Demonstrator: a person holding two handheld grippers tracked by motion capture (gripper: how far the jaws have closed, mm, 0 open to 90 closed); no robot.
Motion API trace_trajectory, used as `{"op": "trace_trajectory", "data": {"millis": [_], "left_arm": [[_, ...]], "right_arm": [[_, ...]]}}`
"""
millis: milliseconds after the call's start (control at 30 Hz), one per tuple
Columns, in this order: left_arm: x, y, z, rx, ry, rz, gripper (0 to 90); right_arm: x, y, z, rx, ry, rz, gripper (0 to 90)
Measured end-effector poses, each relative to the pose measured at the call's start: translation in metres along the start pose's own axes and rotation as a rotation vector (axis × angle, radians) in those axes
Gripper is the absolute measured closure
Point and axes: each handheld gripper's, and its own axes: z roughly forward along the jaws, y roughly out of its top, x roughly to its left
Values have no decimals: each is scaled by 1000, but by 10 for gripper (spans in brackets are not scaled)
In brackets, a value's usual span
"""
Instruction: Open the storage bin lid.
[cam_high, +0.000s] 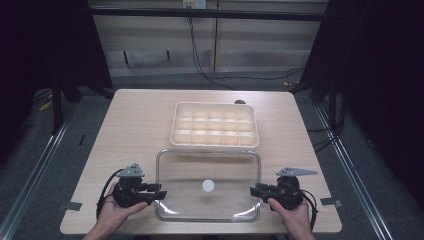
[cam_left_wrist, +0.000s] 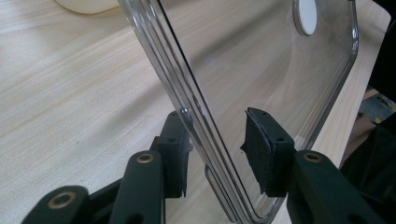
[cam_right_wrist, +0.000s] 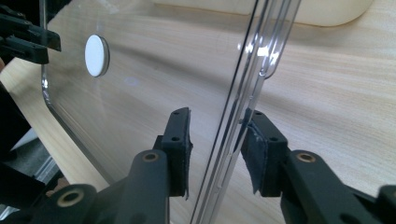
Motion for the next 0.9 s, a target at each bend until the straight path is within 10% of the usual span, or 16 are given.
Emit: {"op": "trace_trajectory", "data": {"millis": [900], "left_arm": [[11, 0, 13, 79, -5, -10, 550]], "right_arm": [[-5, 1, 21, 100, -48, -12, 495]]}}
